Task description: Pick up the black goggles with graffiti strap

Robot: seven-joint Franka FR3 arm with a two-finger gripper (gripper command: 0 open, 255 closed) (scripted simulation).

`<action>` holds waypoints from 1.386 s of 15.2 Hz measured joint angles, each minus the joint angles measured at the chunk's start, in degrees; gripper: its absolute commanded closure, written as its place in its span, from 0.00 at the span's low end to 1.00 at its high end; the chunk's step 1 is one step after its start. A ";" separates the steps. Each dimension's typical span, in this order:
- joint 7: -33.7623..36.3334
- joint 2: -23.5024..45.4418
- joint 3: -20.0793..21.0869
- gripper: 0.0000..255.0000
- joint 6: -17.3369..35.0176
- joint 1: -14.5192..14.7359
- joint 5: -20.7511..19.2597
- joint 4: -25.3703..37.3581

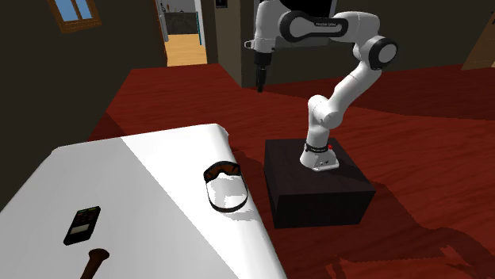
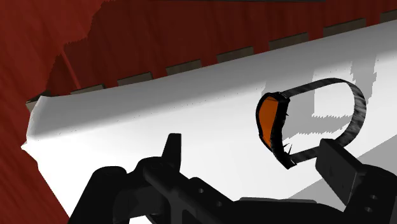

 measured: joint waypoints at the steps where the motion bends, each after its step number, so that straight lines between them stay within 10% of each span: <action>1: 0.00 0.00 0.00 0.00 0.00 0.00 0.00 0.00; 21: 12.97 25.74 10.03 0.00 34.70 2.09 3.01 -9.87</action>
